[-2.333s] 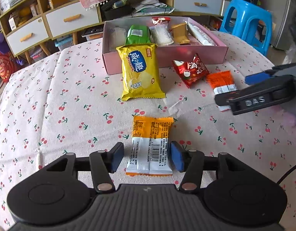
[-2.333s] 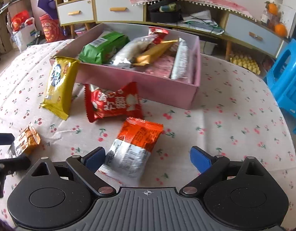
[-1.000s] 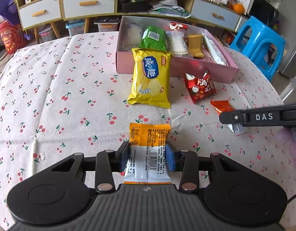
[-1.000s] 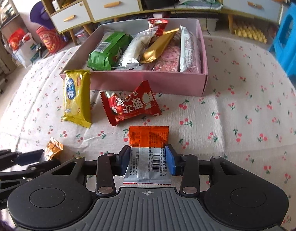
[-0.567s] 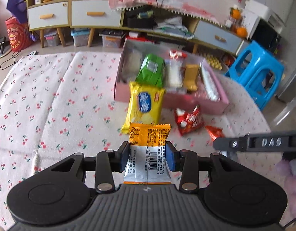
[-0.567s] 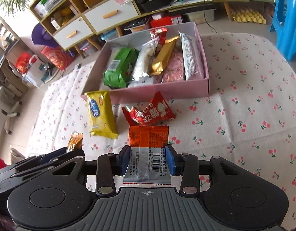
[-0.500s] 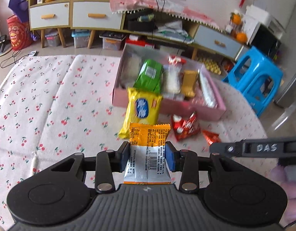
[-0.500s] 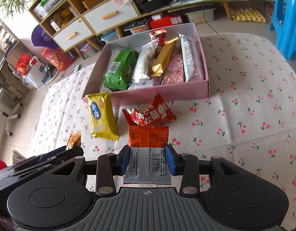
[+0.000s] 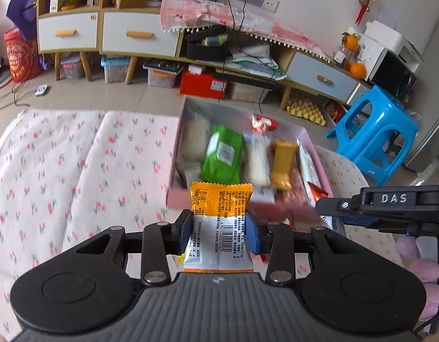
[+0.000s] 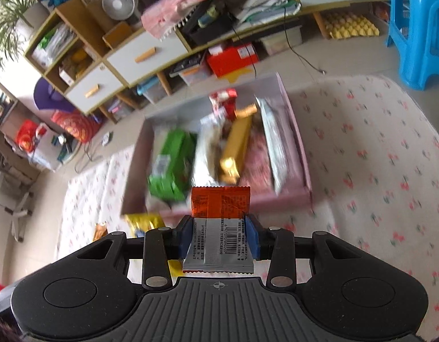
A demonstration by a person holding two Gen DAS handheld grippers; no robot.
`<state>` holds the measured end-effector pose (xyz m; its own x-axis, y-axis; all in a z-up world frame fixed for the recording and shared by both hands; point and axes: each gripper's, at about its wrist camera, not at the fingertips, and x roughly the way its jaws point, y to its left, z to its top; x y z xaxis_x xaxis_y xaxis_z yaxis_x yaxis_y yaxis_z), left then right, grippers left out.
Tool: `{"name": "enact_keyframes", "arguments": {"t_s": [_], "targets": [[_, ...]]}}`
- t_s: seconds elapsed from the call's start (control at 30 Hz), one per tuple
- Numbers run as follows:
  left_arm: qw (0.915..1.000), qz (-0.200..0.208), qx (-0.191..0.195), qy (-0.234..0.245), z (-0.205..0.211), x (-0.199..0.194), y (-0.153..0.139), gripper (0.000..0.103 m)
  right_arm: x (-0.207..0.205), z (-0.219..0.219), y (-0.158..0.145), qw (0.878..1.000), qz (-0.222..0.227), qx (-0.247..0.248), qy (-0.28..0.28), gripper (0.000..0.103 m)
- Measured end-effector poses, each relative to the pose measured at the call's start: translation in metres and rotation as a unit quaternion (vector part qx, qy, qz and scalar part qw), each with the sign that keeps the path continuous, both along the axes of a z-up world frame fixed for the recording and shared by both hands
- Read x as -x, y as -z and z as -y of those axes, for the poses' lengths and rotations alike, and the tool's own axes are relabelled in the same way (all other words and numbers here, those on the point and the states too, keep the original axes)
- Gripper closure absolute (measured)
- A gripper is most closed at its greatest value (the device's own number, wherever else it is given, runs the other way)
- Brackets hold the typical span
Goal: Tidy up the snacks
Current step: 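Carry both orange packets into the pink box and open both tools to release them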
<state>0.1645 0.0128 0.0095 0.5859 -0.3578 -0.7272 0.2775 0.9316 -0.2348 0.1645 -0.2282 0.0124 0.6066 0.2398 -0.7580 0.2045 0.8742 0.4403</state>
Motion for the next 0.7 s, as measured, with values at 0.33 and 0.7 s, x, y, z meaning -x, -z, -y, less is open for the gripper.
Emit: {"name": "enact_keyframes", "arguments": {"t_s": [0.33,0.7], "targets": [[0.999,0.04,-0.016,0.013,0.006,-0.039,0.01,0.067,-0.031,0.018,0.021,0.996,0.072,-0.061,0.01,0.065],[0.9982,0.042,-0.018,0.038,0.048,-0.091,0.025,0.067,-0.058,0.036,0.053,0.996,0.069,-0.061,0.011,0.065]]}}
